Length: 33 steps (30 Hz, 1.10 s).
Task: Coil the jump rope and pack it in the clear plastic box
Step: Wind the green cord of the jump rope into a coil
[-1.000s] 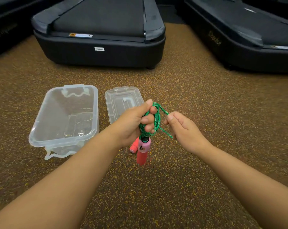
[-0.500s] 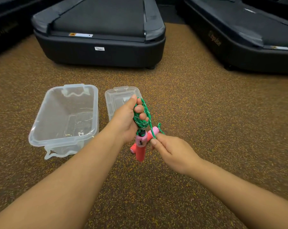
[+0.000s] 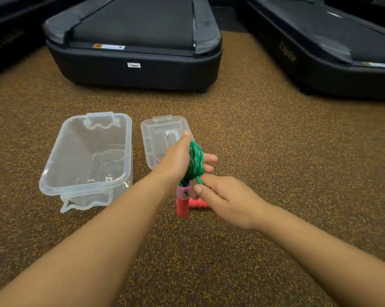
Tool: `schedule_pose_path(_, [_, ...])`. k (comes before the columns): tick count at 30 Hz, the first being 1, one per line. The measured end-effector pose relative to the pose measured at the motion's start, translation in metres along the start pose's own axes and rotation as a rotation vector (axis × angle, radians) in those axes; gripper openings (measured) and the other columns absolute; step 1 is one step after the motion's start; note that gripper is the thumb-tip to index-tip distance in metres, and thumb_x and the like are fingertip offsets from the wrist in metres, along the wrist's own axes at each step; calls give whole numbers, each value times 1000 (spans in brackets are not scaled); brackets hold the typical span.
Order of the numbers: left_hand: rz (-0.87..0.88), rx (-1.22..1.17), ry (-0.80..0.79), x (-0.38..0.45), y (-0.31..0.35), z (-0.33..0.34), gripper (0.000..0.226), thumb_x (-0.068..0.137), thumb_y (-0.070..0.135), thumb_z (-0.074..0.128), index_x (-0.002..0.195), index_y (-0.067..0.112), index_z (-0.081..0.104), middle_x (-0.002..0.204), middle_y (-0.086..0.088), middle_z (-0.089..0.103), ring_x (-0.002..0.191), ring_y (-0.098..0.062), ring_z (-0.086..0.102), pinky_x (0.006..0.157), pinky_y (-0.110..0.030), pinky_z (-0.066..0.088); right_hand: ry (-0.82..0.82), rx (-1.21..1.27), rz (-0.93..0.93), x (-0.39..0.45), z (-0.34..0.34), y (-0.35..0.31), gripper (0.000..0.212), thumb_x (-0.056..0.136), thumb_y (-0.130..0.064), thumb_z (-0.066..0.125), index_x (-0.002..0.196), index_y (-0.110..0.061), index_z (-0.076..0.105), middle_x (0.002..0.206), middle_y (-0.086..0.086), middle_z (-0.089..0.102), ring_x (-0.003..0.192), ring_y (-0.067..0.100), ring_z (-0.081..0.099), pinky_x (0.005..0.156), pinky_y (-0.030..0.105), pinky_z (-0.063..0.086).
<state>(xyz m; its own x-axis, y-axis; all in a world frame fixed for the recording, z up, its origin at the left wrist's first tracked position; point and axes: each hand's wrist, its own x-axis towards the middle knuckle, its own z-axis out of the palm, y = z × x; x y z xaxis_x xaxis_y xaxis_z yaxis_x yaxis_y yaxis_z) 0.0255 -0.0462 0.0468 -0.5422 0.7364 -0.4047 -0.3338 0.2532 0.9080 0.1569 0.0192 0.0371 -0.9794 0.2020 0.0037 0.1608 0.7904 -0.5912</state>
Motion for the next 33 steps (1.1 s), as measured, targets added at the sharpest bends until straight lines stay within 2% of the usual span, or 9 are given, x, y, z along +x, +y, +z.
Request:
schedule_pose_path(3, [52,306,9,1,-5,0,82,84,73,24,112,8,65,110,-10,70,104,-24,64,103,-39,42,107,190,38,4,-13,3,24,94,-31,43,80,-22,60,72,-10,55,64,1,48,66,28,42])
schedule_pose_path(7, [115,450,-186,-16,4,0,70,96,59,16,71,13,63,60,0,66,58,-15,60,71,-34,39,156,305,78,5,-31,11,25,97,-20,45,75,-18,56,62,-15,64,60,-4,53,61,14,37])
schedule_pose_path(9, [125,482,-288,-20,9,-2,68,95,59,17,69,15,61,53,1,60,45,-8,54,61,-30,36,201,284,98,7,-35,21,25,97,-25,46,74,-21,56,58,-22,59,56,-4,50,61,20,38])
schedule_pose_path(13, [69,441,-436,-16,11,-6,50,94,52,40,98,10,68,53,2,48,49,-13,50,52,-26,33,318,310,144,9,-36,42,33,95,-40,45,66,-25,51,62,-9,48,58,6,44,61,36,41])
schedule_pose_path(16, [75,363,-473,-16,10,-4,31,95,33,48,88,10,67,44,6,38,42,-11,40,47,-23,32,373,353,169,12,-30,45,42,92,-47,44,64,-17,43,61,-7,41,59,11,41,60,44,41])
schedule_pose_path(21, [102,105,-407,-15,12,-3,29,98,29,42,79,13,56,39,11,33,38,-7,35,44,-15,34,387,475,210,16,-14,48,42,86,-60,37,67,-23,45,57,-13,41,59,12,39,61,50,43])
schedule_pose_path(25, [101,-176,-278,-13,16,-4,29,99,30,41,80,14,56,38,10,34,36,-5,35,43,-15,35,387,500,217,12,-4,46,30,91,-47,38,73,-30,55,53,-13,43,54,10,40,57,37,38])
schedule_pose_path(29, [98,-352,-137,-6,18,-6,30,98,32,43,90,12,64,42,11,39,38,-3,35,44,-12,32,293,432,206,8,4,39,24,94,-40,38,81,-32,57,60,-1,44,57,17,43,57,47,44])
schedule_pose_path(33, [139,-422,-20,-1,16,-5,25,96,30,49,91,12,67,53,11,59,43,-3,43,49,-13,37,218,418,184,5,14,27,23,99,-27,39,87,-24,58,59,3,46,55,14,44,54,32,40])
